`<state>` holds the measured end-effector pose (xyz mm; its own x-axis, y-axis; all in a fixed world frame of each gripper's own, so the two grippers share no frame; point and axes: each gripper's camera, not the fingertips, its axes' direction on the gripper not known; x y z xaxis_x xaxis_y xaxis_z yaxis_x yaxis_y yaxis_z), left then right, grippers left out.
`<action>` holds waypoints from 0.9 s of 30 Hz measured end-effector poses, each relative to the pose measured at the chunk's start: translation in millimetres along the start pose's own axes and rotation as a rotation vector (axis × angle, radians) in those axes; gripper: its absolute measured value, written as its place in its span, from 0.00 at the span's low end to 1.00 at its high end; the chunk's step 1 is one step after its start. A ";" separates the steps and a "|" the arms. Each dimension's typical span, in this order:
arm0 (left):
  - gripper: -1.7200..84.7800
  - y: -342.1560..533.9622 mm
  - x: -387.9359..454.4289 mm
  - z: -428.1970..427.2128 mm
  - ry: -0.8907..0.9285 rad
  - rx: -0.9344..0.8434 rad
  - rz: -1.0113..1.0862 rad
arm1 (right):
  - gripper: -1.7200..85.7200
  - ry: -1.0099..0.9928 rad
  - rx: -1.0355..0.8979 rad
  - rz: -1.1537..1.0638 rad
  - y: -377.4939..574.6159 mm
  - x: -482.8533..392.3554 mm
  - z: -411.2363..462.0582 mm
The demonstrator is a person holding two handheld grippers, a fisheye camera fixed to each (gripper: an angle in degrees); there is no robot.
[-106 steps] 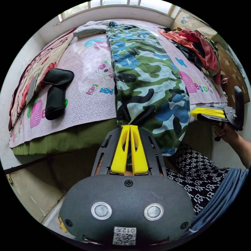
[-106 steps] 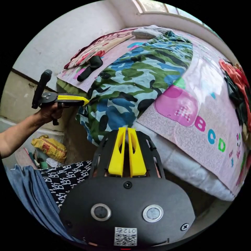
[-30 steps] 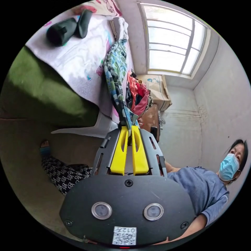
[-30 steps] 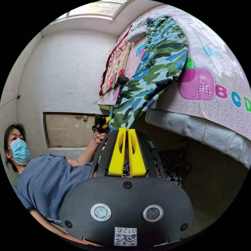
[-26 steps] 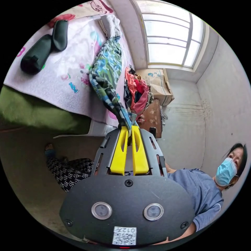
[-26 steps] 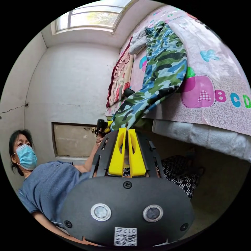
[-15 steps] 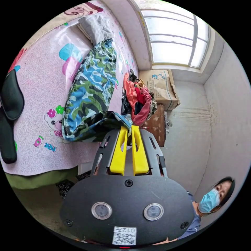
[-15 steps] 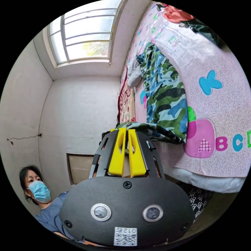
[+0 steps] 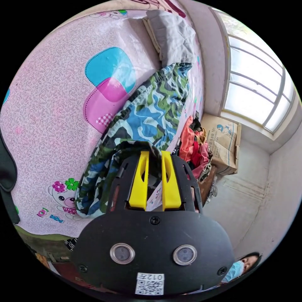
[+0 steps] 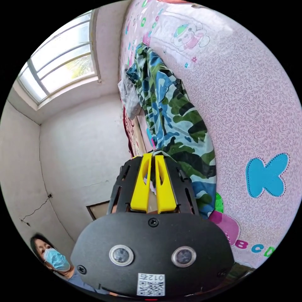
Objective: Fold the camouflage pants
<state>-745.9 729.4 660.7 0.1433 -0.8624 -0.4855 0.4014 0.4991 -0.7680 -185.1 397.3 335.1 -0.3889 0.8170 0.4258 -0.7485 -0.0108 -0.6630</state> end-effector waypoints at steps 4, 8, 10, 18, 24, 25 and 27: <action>0.11 -30.5 9.1 15.7 0.173 -0.002 0.081 | 0.11 0.015 0.044 0.048 -31.6 13.3 24.4; 0.07 -34.8 33.1 13.9 0.232 -0.005 0.282 | 0.09 0.139 0.259 -0.041 -10.8 -14.3 12.7; 0.05 -15.8 59.9 14.7 0.026 -0.012 0.467 | 0.06 0.295 0.292 -0.241 13.6 -53.0 22.6; 0.02 35.8 106.8 138.4 -0.658 -0.168 0.996 | 0.02 0.841 0.057 -0.866 56.8 -115.9 223.4; 0.02 -20.9 76.9 173.3 -0.632 -0.215 0.752 | 0.02 1.002 0.043 -0.640 8.1 -90.9 270.4; 0.02 -24.7 72.1 173.7 -0.579 -0.220 0.715 | 0.02 0.956 0.042 -0.613 6.4 -90.4 270.2; 0.02 -25.0 67.8 164.1 -0.487 -0.183 0.642 | 0.02 0.936 0.066 -0.611 15.2 -97.9 269.2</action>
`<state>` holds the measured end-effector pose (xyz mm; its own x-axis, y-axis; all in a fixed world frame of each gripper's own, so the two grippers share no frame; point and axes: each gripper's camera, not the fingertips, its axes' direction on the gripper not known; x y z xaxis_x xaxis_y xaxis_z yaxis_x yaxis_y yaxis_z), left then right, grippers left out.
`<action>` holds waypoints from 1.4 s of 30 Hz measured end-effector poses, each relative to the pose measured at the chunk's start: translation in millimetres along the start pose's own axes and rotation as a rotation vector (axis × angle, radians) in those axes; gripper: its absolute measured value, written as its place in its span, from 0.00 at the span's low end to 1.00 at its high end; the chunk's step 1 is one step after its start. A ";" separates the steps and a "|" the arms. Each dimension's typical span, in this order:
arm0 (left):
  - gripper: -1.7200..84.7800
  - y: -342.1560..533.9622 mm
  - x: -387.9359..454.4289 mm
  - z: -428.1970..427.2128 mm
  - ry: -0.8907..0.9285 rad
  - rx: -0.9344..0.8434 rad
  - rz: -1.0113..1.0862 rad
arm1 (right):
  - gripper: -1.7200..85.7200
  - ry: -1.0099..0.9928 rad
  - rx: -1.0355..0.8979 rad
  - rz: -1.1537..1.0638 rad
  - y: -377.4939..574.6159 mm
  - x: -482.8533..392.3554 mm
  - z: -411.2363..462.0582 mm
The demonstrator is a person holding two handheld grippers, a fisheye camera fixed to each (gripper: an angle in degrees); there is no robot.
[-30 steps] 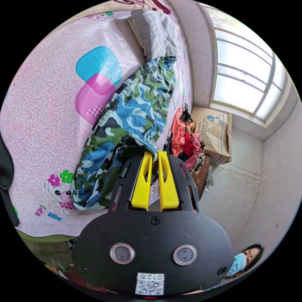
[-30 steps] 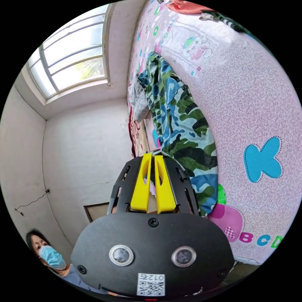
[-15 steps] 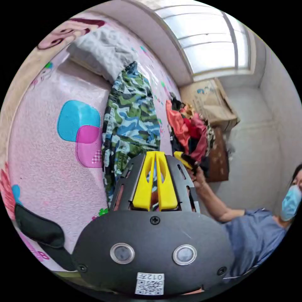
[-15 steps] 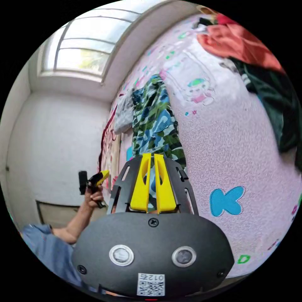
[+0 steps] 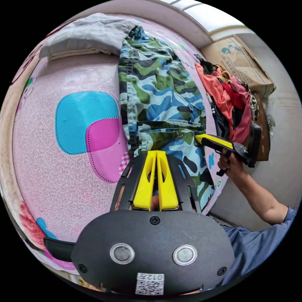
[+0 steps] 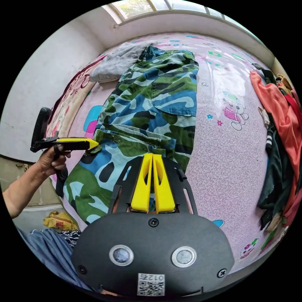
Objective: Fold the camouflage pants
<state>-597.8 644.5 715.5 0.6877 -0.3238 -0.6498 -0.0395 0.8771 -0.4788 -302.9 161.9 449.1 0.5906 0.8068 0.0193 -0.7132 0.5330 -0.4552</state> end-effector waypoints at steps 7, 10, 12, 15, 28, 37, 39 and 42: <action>0.02 78.2 80.5 -48.3 0.016 0.118 0.304 | 0.02 -0.070 0.031 -0.418 101.4 -115.3 -46.6; 0.02 101.8 121.9 2.8 -0.179 -0.064 0.455 | 0.02 -0.018 -0.036 -0.473 127.4 -149.3 -12.2; 0.02 111.0 125.7 26.2 -0.296 -0.095 0.452 | 0.02 0.019 -0.055 -0.441 133.6 -151.3 5.8; 0.02 119.1 114.7 52.4 -0.299 -0.127 0.396 | 0.02 0.104 -0.145 -0.414 134.5 -148.1 33.6; 0.02 174.2 167.8 54.7 -0.156 -0.117 0.473 | 0.02 -0.048 -0.093 -0.484 200.7 -207.2 3.9; 0.02 198.7 160.3 111.8 -0.135 -0.188 0.326 | 0.03 0.002 -0.172 -0.457 236.8 -233.0 45.4; 0.02 207.3 172.8 102.2 -0.170 -0.154 0.340 | 0.03 0.062 -0.141 -0.472 247.4 -245.2 33.6; 0.03 238.4 215.3 80.8 -0.375 -0.038 0.526 | 0.07 0.225 -0.049 -0.623 286.6 -275.1 11.5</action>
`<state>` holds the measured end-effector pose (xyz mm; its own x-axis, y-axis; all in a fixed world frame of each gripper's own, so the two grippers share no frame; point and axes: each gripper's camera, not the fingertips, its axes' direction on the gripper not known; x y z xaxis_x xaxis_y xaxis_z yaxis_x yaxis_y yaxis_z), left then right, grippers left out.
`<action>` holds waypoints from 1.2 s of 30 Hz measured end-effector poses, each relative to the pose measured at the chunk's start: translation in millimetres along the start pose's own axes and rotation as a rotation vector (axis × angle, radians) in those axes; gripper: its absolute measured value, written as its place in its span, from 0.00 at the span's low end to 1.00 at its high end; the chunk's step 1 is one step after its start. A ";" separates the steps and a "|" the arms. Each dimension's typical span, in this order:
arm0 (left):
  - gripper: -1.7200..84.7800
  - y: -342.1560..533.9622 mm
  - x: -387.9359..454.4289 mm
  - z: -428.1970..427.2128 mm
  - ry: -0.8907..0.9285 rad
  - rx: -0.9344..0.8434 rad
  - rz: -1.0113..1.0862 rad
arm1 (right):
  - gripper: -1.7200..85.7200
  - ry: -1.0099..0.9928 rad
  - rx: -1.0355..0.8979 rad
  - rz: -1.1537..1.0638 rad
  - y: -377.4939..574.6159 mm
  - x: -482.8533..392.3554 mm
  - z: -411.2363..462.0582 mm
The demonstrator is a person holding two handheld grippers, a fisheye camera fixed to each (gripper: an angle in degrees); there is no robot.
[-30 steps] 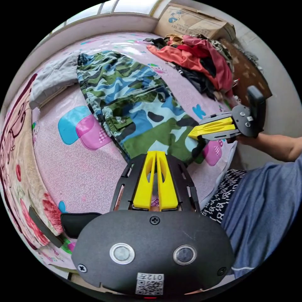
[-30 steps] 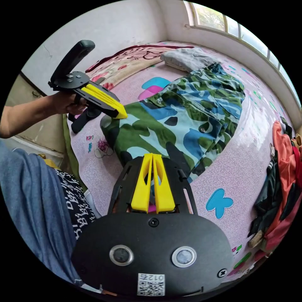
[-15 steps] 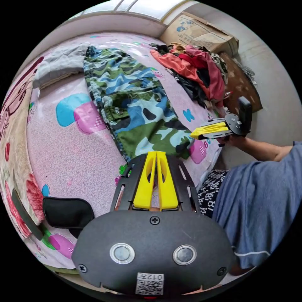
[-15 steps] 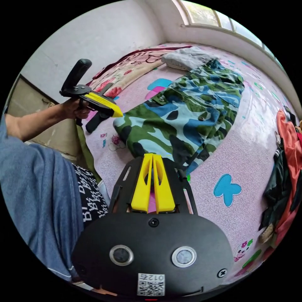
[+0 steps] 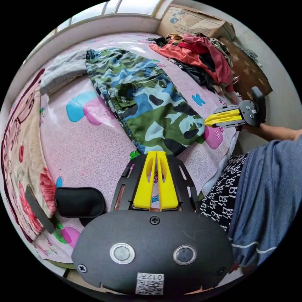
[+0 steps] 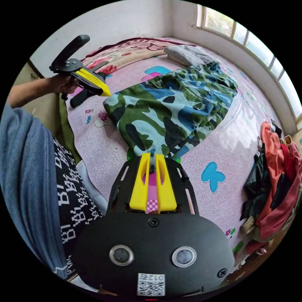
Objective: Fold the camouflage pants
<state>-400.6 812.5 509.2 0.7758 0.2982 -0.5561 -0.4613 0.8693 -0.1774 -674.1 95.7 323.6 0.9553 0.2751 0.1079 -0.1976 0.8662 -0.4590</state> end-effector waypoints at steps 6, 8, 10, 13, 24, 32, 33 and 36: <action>0.09 7.3 105.2 22.2 -0.363 -0.056 0.454 | 0.11 0.271 -0.081 -0.404 19.7 -99.0 32.6; 0.13 4.5 129.9 45.1 -0.422 -0.092 0.555 | 0.12 0.294 -0.089 -0.448 15.8 -115.7 48.0; 0.14 2.3 144.2 61.1 -0.448 -0.131 0.624 | 0.12 0.316 -0.101 -0.486 12.6 -124.7 57.9; 0.17 1.8 161.3 75.5 -0.486 -0.155 0.718 | 0.11 0.332 -0.113 -0.540 10.1 -132.3 70.1; 0.18 -18.1 183.6 77.9 -0.474 -0.176 0.806 | 0.13 0.307 -0.087 -0.677 7.6 -134.6 91.8; 0.12 -48.4 188.7 119.9 -0.664 -0.250 0.944 | 0.11 0.352 -0.114 -0.749 -10.0 -112.6 140.5; 0.12 -50.4 188.6 122.2 -0.667 -0.260 0.951 | 0.11 0.352 -0.115 -0.754 -10.7 -110.1 143.4; 0.08 -60.6 183.8 124.1 -0.689 -0.255 0.952 | 0.07 0.370 -0.102 -0.730 -19.5 -90.4 150.8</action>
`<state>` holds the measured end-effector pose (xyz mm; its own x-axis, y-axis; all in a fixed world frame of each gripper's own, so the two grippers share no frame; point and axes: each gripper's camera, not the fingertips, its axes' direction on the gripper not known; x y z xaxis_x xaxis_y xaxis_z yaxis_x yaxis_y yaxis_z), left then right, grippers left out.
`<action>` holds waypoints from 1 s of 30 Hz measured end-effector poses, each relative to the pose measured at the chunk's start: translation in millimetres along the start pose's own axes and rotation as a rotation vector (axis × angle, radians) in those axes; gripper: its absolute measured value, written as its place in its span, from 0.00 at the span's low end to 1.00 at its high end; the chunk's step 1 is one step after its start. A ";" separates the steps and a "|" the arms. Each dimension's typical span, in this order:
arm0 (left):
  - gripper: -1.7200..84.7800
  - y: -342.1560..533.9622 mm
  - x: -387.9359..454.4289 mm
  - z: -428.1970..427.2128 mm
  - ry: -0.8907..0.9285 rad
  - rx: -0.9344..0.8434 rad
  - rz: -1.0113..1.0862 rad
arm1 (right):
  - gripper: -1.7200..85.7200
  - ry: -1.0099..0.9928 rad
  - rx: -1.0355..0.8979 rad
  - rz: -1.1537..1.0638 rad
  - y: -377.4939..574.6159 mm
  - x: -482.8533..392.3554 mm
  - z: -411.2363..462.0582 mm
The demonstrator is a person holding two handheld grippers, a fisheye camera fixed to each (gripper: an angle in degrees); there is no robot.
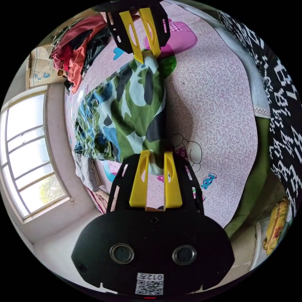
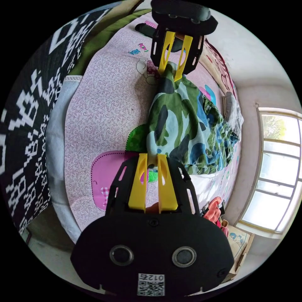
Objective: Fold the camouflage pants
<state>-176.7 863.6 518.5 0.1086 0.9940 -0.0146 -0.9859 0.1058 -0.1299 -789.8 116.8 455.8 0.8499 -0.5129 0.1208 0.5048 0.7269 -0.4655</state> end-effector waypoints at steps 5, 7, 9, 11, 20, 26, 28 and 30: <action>0.03 11.2 -67.1 0.6 0.198 0.017 -0.175 | 0.04 -0.269 -0.002 0.160 18.5 82.4 11.8; 0.03 17.0 -93.0 -2.2 0.319 0.042 -0.208 | 0.04 -0.387 -0.006 0.186 30.6 109.1 14.1; 0.02 22.4 -112.1 -7.9 0.419 0.067 -0.206 | 0.04 -0.485 0.006 0.199 44.6 129.0 11.7; 0.02 28.1 -130.7 -21.1 0.535 0.096 -0.185 | 0.04 -0.601 0.024 0.198 65.2 146.4 3.4; 0.02 42.3 -209.4 -45.1 0.801 0.182 -0.073 | 0.03 -0.808 0.054 0.100 122.6 226.3 13.1; 0.02 77.7 -338.2 30.7 0.903 0.220 -0.169 | 0.04 -0.941 0.081 0.138 145.6 371.1 106.4; 0.02 91.2 -380.3 64.6 0.979 0.249 -0.212 | 0.04 -0.999 0.080 0.152 151.3 418.1 144.3; 0.02 104.2 -420.4 101.3 1.043 0.269 -0.257 | 0.04 -1.043 0.078 0.170 155.0 463.4 184.5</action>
<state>-338.0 459.6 611.5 0.2434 0.4436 -0.8625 -0.9005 0.4339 -0.0309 -289.8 76.1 601.4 0.6006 0.2175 0.7694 0.3439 0.7985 -0.4941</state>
